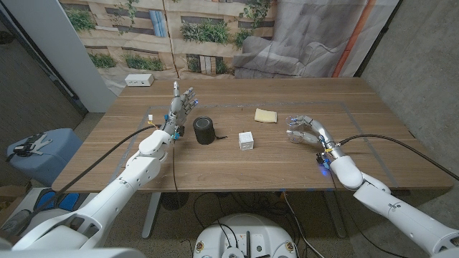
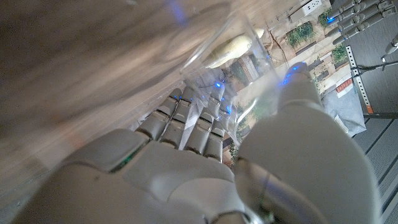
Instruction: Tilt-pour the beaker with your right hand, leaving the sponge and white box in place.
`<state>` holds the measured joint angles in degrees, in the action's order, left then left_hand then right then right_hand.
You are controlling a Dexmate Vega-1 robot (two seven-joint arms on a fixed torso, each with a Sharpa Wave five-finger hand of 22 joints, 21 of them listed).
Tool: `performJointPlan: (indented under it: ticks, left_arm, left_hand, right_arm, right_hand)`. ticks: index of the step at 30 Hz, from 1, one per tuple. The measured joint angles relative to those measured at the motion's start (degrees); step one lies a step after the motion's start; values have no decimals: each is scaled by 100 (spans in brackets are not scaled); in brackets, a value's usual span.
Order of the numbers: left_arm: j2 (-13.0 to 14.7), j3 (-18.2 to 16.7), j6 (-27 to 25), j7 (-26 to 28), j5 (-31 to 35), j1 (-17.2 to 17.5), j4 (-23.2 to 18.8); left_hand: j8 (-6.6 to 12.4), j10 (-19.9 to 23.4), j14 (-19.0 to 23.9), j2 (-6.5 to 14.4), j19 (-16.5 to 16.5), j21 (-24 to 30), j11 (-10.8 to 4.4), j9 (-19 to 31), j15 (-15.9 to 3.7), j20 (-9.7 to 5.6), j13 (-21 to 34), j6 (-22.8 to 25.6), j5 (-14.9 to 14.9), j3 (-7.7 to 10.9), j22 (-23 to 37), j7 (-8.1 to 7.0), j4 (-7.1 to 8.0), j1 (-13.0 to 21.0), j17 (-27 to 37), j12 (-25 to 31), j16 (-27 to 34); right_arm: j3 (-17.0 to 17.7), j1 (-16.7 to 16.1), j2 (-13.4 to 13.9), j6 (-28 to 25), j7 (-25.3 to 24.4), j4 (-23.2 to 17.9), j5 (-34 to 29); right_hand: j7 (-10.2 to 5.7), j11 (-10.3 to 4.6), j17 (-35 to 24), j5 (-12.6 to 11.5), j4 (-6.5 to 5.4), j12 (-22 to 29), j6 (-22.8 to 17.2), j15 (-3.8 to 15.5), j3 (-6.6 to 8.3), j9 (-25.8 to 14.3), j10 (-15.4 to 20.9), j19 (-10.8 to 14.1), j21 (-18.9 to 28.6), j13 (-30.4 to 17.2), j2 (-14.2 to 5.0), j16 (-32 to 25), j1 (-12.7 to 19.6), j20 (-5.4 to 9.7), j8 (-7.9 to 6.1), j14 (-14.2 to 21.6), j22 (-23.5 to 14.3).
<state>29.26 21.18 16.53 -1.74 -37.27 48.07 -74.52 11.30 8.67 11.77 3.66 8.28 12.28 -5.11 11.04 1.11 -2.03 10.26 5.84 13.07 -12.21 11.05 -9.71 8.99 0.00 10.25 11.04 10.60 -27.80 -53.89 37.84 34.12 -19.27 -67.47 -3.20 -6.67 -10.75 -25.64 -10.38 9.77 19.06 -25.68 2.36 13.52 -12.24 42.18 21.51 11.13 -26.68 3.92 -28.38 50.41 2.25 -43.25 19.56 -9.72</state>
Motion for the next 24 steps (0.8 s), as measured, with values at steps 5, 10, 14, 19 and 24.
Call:
performJointPlan:
  ticks: [5, 10, 14, 19, 24]
  left_arm:
    - [0, 0, 0, 0, 0, 0, 1]
    - [0, 0, 0, -1, 0, 0, 2]
    - [0, 0, 0, 0, 0, -1, 3]
    - [-2, 3, 0, 0, 0, -1, 4]
    - [-3, 3, 0, 0, 2, -2, 4]
  left_hand:
    - [0, 0, 0, 0, 0, 0, 0, 0, 0, 0, 0, 0, 0, 0, 0, 0, 0, 0, 0, 0, 0]
    - [0, 0, 0, 0, 0, 0, 0, 0, 0, 0, 0, 0, 0, 0, 0, 0, 0, 0, 0, 0, 0]
    - [0, 0, 0, 0, 0, 0, 0, 0, 0, 0, 0, 0, 0, 0, 0, 0, 0, 0, 0, 0, 0]
    - [0, 0, 0, 0, 0, 0, 0, 0, 0, 0, 0, 0, 0, 0, 0, 0, 0, 0, 0, 0, 0]
    - [0, 0, 0, 0, 0, 0, 0, 0, 0, 0, 0, 0, 0, 0, 0, 0, 0, 0, 0, 0, 0]
  right_arm:
    - [-19, -12, 6, -15, -1, -1, 44]
    - [-26, -26, 33, -17, 42, 0, 120]
    - [-28, -27, 56, -5, 80, 22, 157]
    - [-32, -2, 76, 91, 218, 106, 260]
    - [-36, 44, 92, 176, 334, 193, 341]
  right_hand:
    - [0, -1, 0, 0, -24, -10, 0, 0, -24, 0, 0, 0, 0, 1, 0, -23, 0, 0, 1, 0, 0]
    - [-20, -2, 0, 0, -24, -47, 20, 0, -24, -1, 0, 1, 0, 1, 0, -23, 0, 0, 23, 0, 0]
    - [-52, -27, 4, -1, -48, -94, 51, 0, -48, -1, -25, 1, 0, 0, 0, -23, 0, 0, 59, -4, 0]
    - [-113, -107, 43, -1, -87, -166, 113, 12, -87, -1, -105, 1, 0, -31, 0, 1, 0, 0, 133, -95, 0]
    - [-207, -143, 95, -1, -109, -278, 206, 0, -96, 27, -315, -31, 0, -73, -114, 47, 114, 32, 243, -205, 0]
